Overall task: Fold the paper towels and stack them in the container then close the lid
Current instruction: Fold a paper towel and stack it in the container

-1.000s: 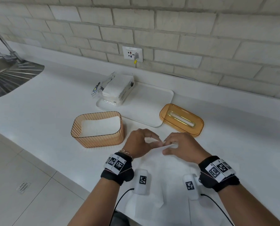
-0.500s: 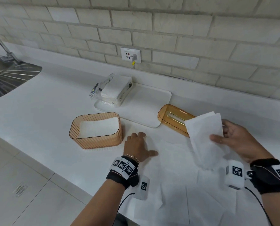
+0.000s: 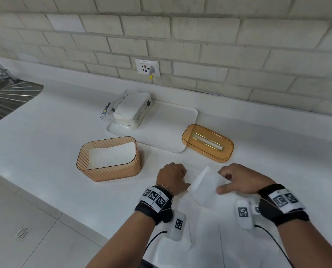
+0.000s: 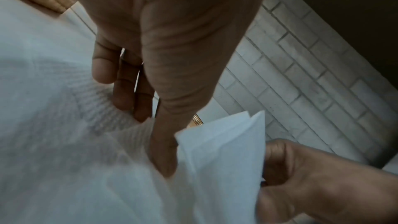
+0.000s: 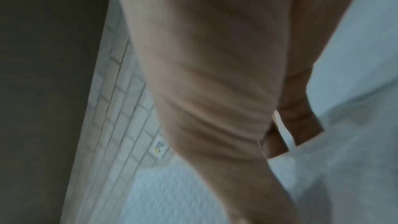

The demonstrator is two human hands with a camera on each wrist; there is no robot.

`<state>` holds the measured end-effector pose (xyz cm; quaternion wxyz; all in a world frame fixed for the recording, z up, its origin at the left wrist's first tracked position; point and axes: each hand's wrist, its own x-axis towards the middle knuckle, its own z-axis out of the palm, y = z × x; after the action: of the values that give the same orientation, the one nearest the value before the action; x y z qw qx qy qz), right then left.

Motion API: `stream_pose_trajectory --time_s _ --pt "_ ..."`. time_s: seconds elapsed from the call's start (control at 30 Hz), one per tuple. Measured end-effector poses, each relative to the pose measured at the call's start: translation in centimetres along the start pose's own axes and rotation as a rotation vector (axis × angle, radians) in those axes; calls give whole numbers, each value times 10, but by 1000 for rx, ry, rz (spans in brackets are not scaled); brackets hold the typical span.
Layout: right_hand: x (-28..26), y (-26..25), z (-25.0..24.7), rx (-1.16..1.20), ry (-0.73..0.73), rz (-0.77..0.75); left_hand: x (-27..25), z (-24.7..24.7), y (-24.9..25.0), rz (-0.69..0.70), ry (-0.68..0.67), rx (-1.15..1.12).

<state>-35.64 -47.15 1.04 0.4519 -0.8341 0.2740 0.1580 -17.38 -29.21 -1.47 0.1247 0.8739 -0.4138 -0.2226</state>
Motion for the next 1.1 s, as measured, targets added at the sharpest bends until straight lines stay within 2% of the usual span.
stream_pose_trajectory --time_s 0.17,0.23,0.33,0.47,0.53,0.67,0.8,0.87,0.93,1.0,1.1 --pt "19 -7 23 -229 130 -62 -2 -2 1 -24 -8 -198" --pt "19 -11 27 -231 160 -104 -5 -5 1 24 42 -249" --pt "16 -15 27 -113 207 -142 -11 -14 -2 90 120 -387" --pt "3 -29 14 122 279 -230 -18 -28 -4 82 -22 -803" --pt "-4 -35 6 201 304 -296 -21 -35 -5 79 -33 -1010" --pt "-15 -52 -2 455 336 -291 -27 -38 -6 94 -54 -1365" --pt "-17 -66 5 526 326 -297 -34 -24 -10 230 -131 -1442" --pt "-13 -69 11 481 315 -297 -37 -21 -4 172 -103 -1452" --pt "-6 -68 17 420 299 -270 -39 -21 5 -14 -4 -1450" --pt "1 -63 21 385 280 -221 -38 -18 6 -149 37 -1514" --pt "3 -49 23 362 224 -145 -35 -14 -2 -151 14 -1727"
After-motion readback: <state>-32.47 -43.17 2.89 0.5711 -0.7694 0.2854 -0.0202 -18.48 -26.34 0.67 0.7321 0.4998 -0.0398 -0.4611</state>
